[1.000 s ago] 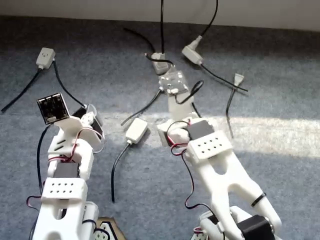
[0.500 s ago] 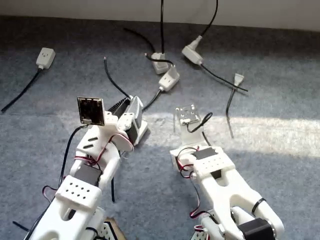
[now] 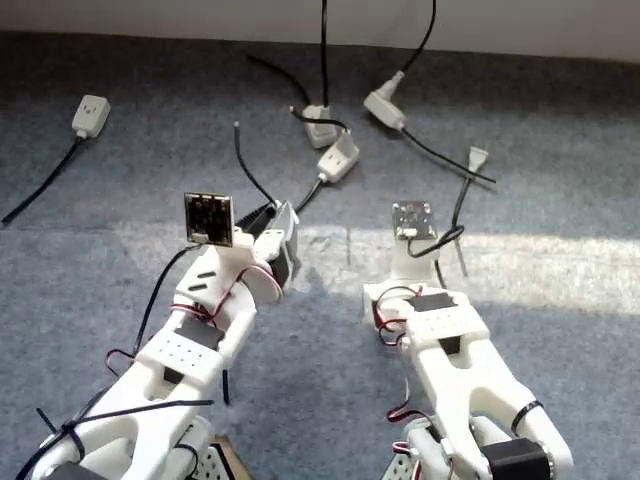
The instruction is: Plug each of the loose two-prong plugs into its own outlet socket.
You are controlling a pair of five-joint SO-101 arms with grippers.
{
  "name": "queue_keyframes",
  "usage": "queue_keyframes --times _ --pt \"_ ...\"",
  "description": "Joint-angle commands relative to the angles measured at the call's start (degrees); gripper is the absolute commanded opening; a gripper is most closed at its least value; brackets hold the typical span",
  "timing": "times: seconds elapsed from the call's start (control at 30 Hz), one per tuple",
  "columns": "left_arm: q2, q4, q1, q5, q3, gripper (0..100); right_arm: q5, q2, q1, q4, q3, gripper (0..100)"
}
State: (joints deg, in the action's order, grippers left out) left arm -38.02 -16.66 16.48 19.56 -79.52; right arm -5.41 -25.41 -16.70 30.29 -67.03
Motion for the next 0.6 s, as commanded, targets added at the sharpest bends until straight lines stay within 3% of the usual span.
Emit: queue_keyframes --times 0.0,0.07,0.33,0.57 --pt "2.95 -2.73 1.10 -11.08 1.19 1 -0.53 -0.92 1.19 -0.57 1.89 20.9" --pt "3.21 -3.34 1.10 -14.42 1.27 1 -0.35 -0.92 1.19 -0.57 1.89 20.9" --pt "2.77 -2.11 -3.82 -9.58 1.27 1 -0.26 -0.92 0.31 -0.57 1.89 20.9" --pt "2.95 16.09 -4.00 -3.60 7.96 1 -0.18 -0.92 0.13 -0.57 1.80 20.9"
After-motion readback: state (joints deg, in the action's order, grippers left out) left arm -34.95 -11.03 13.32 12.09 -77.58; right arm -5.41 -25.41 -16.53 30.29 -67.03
